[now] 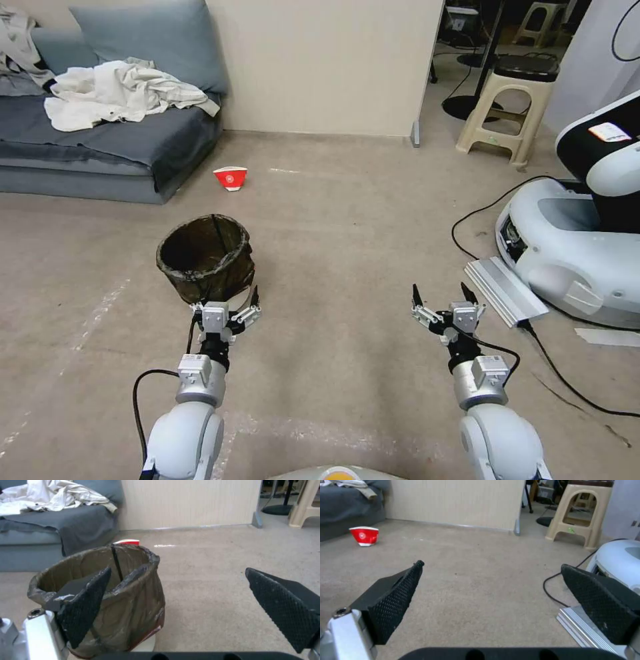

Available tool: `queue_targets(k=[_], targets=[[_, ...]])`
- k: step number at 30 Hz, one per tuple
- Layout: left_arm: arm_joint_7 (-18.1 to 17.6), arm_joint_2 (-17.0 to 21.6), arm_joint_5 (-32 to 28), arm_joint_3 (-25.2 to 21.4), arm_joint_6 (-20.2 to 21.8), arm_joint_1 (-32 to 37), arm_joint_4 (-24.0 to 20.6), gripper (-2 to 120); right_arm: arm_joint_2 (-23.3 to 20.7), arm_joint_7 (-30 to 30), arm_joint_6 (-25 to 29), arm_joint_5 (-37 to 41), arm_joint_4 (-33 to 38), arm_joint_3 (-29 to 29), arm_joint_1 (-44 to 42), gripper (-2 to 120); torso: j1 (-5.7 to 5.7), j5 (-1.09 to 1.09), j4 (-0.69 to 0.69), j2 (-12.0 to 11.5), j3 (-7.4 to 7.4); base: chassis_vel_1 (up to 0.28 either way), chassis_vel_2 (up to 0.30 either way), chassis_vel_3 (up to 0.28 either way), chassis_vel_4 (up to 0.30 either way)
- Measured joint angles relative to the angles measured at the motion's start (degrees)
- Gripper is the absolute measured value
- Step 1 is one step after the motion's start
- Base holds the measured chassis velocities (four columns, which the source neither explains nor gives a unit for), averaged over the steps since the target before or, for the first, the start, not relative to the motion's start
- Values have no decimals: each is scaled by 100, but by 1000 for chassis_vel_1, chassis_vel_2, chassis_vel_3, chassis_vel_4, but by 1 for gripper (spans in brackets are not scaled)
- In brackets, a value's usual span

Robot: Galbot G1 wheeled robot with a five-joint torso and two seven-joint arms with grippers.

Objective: Pick up the trash can from the floor.

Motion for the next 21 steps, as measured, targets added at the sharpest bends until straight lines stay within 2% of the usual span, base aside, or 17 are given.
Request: queue_targets(k=[21], targets=[[-1,3,-3,-5,0,10,-2,100,5,0,-4,0,12,0,-10,100,0,0,0,0,0,0,0,0,0]])
